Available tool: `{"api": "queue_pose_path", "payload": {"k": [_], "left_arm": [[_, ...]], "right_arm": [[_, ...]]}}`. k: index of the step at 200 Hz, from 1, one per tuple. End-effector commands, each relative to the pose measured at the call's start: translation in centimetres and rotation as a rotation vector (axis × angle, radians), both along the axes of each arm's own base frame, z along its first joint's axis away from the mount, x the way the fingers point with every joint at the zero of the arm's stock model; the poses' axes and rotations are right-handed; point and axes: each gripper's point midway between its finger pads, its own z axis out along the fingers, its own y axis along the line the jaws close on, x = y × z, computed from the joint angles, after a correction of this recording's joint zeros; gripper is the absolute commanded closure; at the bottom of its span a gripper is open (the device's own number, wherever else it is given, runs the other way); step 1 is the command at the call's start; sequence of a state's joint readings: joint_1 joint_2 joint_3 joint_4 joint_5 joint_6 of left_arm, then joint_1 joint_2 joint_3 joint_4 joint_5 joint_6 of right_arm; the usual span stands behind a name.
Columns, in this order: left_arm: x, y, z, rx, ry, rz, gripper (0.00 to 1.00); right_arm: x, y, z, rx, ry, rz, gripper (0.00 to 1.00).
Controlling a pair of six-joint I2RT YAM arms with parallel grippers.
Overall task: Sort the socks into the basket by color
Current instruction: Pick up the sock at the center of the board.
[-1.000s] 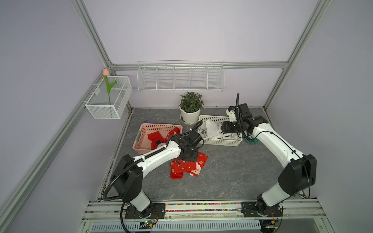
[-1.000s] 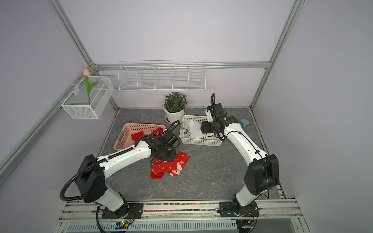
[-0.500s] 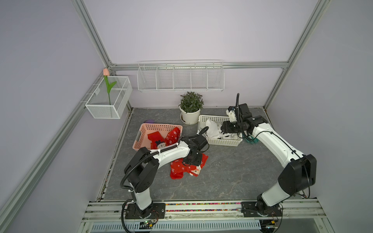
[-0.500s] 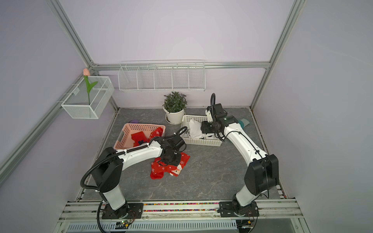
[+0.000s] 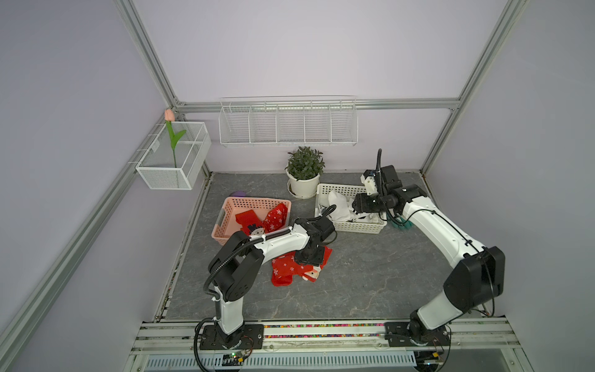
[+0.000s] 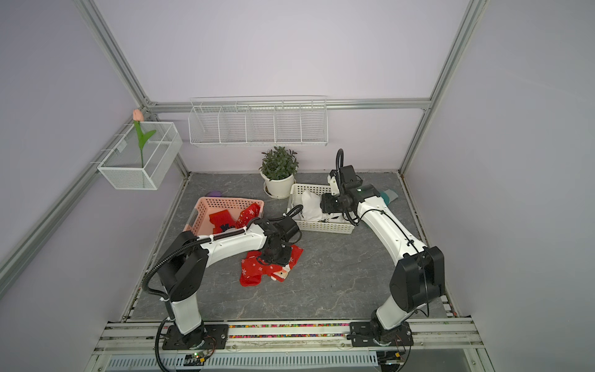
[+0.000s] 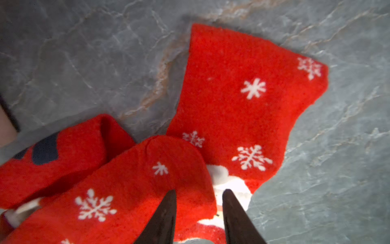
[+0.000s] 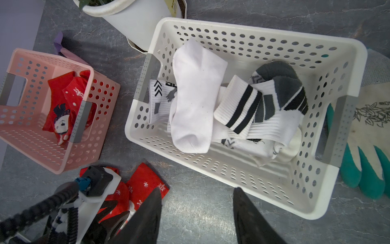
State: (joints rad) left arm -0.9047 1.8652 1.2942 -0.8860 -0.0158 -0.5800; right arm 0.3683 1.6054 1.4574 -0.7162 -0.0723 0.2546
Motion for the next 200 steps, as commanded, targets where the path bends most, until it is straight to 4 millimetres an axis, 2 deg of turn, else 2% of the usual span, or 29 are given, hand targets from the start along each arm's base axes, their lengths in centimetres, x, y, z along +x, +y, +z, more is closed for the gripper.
{"api": "queue_pose_path", "payload": {"k": [1, 52, 126, 158, 200], "left_arm": [[0.2, 0.0, 0.3, 0.028, -0.013, 0.020, 0.61], [0.0, -0.8, -0.1, 0.003, 0.008, 0.012, 0.62], [-0.5, -0.1, -1.3, 0.051, 0.039, 0.013, 0.64], [-0.5, -0.1, -1.6, 0.056, 0.046, 0.010, 0.73], [-0.1, -0.1, -0.5, 0.049, 0.015, 0.016, 0.88]], "right_arm": [[-0.3, 0.1, 0.1, 0.012, -0.004, 0.007, 0.43], [-0.3, 0.1, 0.3, 0.014, -0.010, 0.007, 0.43], [-0.2, 0.0, 0.3, 0.015, -0.014, 0.004, 0.44], [-0.3, 0.0, 0.1, 0.014, -0.010, 0.003, 0.44], [-0.2, 0.0, 0.2, 0.014, -0.012, 0.001, 0.43]]}}
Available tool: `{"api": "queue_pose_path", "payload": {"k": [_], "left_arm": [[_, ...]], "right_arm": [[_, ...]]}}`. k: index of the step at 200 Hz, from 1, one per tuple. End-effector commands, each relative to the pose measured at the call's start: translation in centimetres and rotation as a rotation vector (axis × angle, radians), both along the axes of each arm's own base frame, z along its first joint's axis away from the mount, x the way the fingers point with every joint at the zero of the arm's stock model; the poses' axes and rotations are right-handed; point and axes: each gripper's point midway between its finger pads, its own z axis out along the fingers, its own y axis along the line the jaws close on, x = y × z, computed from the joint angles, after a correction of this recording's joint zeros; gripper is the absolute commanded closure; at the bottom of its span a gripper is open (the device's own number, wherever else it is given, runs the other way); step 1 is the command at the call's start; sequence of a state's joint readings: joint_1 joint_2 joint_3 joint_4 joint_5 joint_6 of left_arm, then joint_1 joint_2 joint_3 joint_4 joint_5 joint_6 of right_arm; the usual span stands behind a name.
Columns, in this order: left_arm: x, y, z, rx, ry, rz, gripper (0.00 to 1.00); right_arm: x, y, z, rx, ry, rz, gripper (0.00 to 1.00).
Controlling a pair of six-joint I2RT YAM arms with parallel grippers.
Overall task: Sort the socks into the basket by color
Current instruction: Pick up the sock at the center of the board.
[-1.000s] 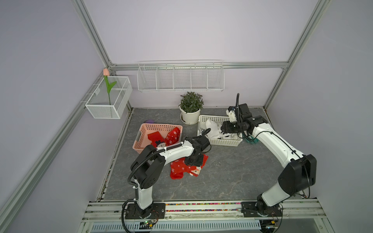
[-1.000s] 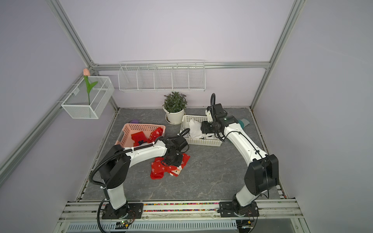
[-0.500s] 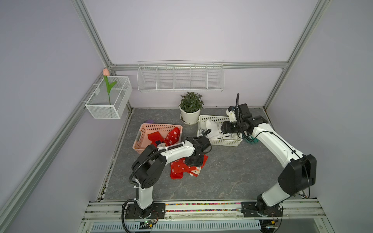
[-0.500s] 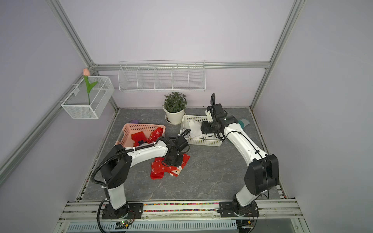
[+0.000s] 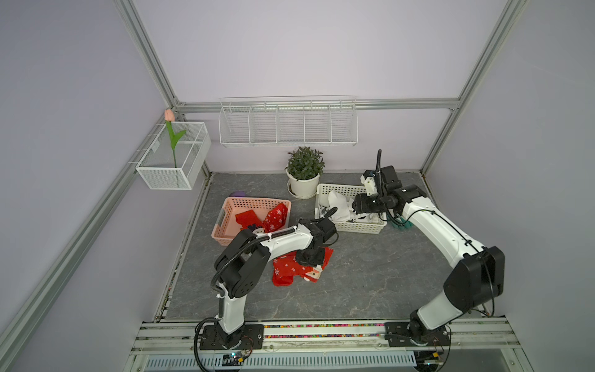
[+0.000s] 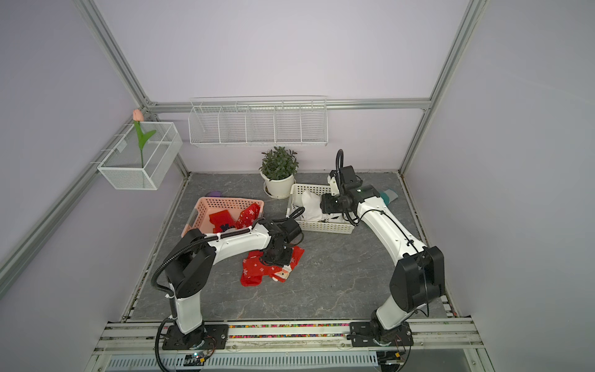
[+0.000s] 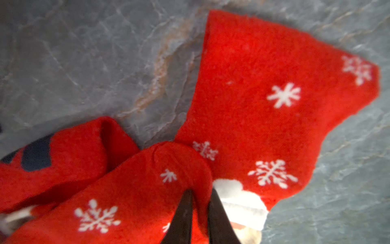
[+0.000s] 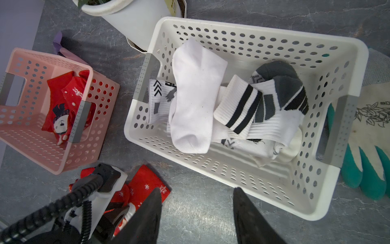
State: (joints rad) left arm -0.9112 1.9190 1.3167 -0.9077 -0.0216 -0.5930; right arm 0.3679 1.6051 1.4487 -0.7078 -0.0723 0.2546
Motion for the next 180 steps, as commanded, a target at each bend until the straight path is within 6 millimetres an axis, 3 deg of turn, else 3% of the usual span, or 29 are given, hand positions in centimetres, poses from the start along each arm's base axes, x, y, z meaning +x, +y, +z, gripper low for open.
{"api": "queue_pose_path", "payload": {"k": [1, 26, 180], "left_arm": [[0.2, -0.2, 0.9, 0.004, -0.014, 0.009, 0.89], [0.3, 0.0, 1.8, -0.001, -0.035, 0.012, 1.00], [2.1, 2.0, 12.8, -0.076, -0.273, 0.059, 1.00]], "right_arm": [[-0.2, 0.0, 0.3, 0.013, -0.012, 0.001, 0.43], [-0.2, 0.0, 0.4, 0.016, -0.011, 0.002, 0.44], [0.1, 0.4, 0.6, 0.028, -0.011, 0.007, 0.43]]}}
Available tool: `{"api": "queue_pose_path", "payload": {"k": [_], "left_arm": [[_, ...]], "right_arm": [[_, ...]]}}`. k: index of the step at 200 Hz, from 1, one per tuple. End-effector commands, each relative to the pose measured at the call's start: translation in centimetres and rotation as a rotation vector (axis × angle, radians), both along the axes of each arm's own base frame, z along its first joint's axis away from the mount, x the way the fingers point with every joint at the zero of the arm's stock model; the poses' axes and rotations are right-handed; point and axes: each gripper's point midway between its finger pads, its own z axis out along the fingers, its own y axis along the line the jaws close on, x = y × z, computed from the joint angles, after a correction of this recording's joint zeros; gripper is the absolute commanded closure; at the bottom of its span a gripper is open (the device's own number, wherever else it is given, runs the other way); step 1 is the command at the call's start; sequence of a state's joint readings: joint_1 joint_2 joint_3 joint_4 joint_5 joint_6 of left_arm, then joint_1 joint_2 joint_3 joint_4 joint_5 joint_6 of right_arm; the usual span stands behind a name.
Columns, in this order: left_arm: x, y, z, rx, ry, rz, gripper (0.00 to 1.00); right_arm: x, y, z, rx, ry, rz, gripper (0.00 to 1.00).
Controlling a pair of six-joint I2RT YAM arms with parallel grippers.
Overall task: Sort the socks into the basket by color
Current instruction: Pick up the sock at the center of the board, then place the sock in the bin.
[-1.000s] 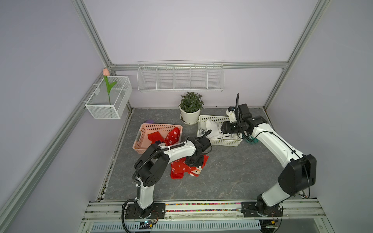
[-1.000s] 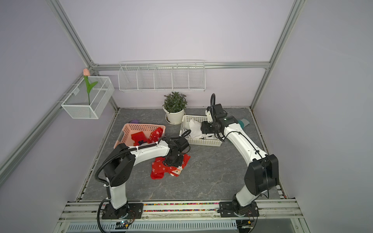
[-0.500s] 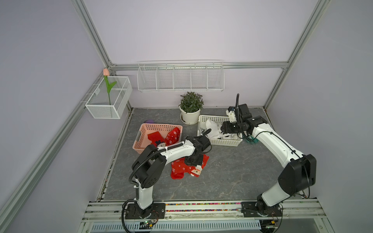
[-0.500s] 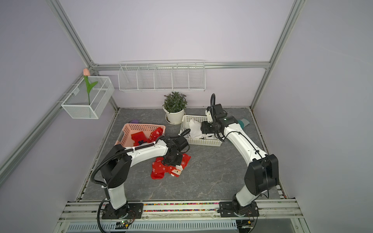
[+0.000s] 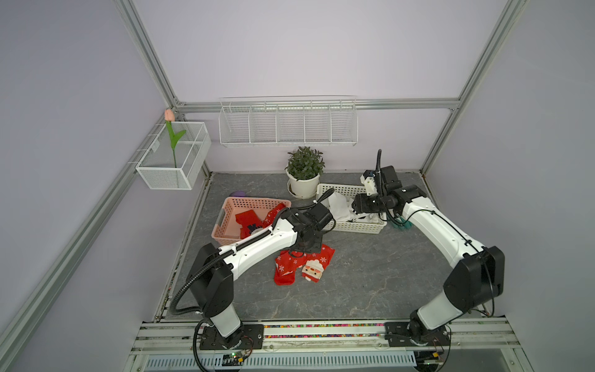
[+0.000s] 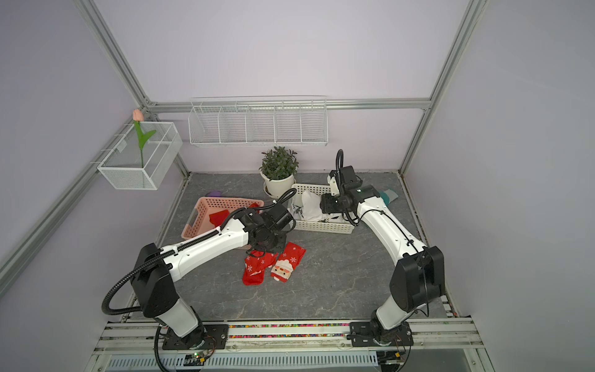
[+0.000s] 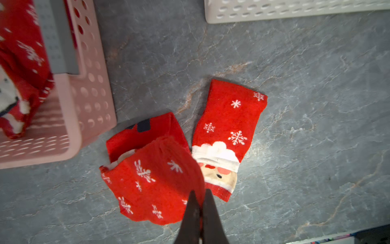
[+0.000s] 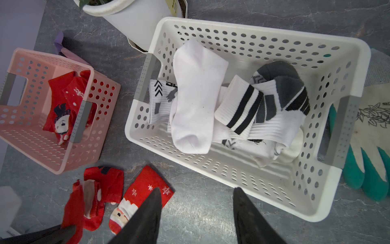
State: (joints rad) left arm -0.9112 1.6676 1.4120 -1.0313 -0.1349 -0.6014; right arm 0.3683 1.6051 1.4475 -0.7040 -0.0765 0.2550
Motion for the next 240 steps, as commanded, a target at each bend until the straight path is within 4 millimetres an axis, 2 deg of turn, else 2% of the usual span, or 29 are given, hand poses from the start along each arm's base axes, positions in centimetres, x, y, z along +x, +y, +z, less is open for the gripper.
{"api": "queue_pose_path", "payload": {"k": [1, 44, 144, 240], "left_arm": [[0.2, 1.2, 1.8, 0.031, -0.048, 0.040, 1.00], [0.9, 1.4, 3.8, 0.040, -0.088, 0.051, 1.00], [2.9, 1.4, 9.8, 0.004, -0.207, 0.060, 1.00], [5.7, 1.9, 12.9, -0.056, -0.285, 0.088, 1.00]], "right_arm": [[0.0, 0.3, 0.6, 0.023, -0.010, 0.005, 0.43], [0.1, 0.3, 0.8, 0.024, -0.011, 0.005, 0.44], [0.3, 0.5, 0.9, 0.029, -0.011, 0.009, 0.44], [0.5, 0.8, 1.0, 0.030, -0.010, 0.016, 0.43]]}}
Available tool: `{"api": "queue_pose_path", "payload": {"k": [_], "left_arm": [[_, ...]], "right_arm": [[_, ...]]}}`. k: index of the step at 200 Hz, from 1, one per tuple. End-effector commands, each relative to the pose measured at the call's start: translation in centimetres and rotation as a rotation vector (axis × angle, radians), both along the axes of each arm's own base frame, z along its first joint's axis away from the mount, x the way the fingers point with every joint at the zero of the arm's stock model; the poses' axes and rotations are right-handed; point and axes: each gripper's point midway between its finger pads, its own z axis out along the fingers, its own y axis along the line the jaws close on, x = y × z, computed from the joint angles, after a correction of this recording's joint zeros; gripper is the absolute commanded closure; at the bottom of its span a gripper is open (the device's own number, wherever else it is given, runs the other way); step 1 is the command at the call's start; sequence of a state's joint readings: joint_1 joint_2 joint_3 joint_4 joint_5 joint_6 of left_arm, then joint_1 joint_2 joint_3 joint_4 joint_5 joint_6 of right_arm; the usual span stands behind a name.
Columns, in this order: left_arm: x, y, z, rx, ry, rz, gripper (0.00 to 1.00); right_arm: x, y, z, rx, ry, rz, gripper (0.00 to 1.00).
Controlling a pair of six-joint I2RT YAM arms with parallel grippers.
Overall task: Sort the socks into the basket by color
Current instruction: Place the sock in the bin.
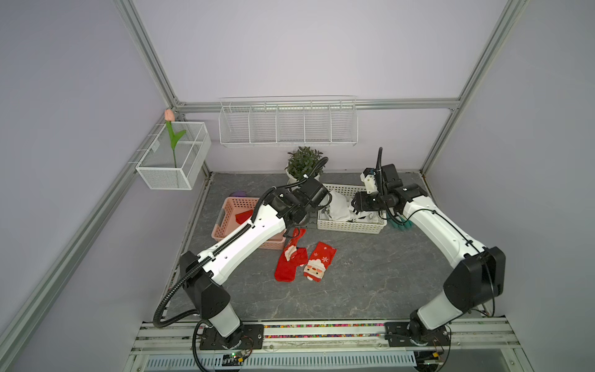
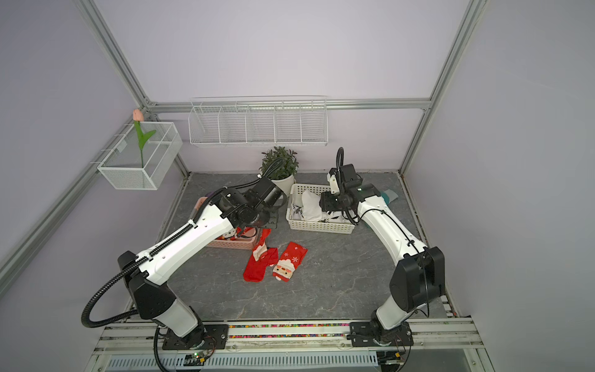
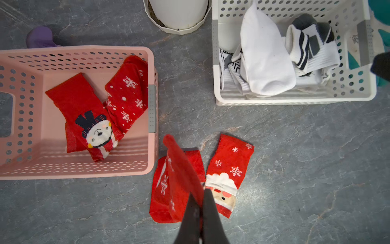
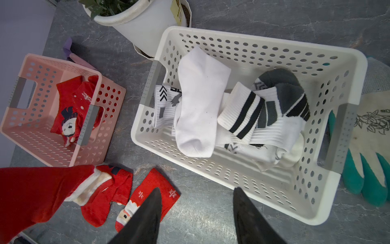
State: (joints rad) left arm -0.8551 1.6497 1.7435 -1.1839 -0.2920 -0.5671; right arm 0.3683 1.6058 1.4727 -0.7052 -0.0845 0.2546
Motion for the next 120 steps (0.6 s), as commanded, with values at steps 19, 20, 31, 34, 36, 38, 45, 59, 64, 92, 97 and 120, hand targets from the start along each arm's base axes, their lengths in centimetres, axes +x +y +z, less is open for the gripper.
{"api": "queue_pose_path", "payload": {"k": [19, 20, 31, 34, 36, 38, 45, 59, 64, 92, 97, 120], "left_arm": [[1.3, 0.7, 2.9, -0.021, -0.068, 0.004, 1.00], [1.4, 0.8, 3.0, -0.021, -0.069, 0.005, 1.00], [1.8, 1.1, 3.3, -0.016, -0.075, 0.010, 1.00], [1.9, 1.3, 3.4, -0.016, -0.077, 0.013, 1.00], [2.0, 1.3, 3.5, -0.016, -0.080, 0.014, 1.00], [2.1, 1.4, 3.6, -0.015, -0.080, 0.015, 1.00], [2.4, 1.7, 3.8, -0.012, -0.085, 0.019, 1.00], [3.1, 2.4, 4.3, -0.005, -0.096, 0.030, 1.00], [3.4, 2.7, 4.5, -0.003, -0.100, 0.036, 1.00], [5.1, 5.1, 5.5, 0.001, -0.123, 0.083, 1.00], [5.4, 5.6, 5.7, 0.005, -0.126, 0.093, 1.00], [6.9, 8.7, 5.7, 0.031, -0.129, 0.156, 1.00]], "right_arm": [[0.2, 0.6, 0.0, 0.017, 0.011, 0.011, 0.43], [0.2, 0.5, 0.1, 0.018, 0.010, 0.011, 0.43], [0.3, 0.6, 0.0, 0.019, 0.010, 0.012, 0.44], [0.3, 0.7, 0.0, 0.019, 0.010, 0.013, 0.44], [0.3, 0.6, 0.1, 0.019, 0.009, 0.012, 0.44], [0.2, 0.7, 0.0, 0.019, 0.011, 0.013, 0.43], [0.3, 0.7, 0.0, 0.019, 0.010, 0.012, 0.43], [0.3, 0.7, 0.0, 0.017, 0.013, 0.014, 0.44], [0.3, 0.7, 0.0, 0.018, 0.012, 0.014, 0.44], [0.3, 0.8, 0.0, 0.017, 0.013, 0.016, 0.43], [0.2, 0.8, 0.0, 0.018, 0.012, 0.016, 0.43], [0.3, 0.8, 0.0, 0.019, 0.013, 0.014, 0.43]]}}
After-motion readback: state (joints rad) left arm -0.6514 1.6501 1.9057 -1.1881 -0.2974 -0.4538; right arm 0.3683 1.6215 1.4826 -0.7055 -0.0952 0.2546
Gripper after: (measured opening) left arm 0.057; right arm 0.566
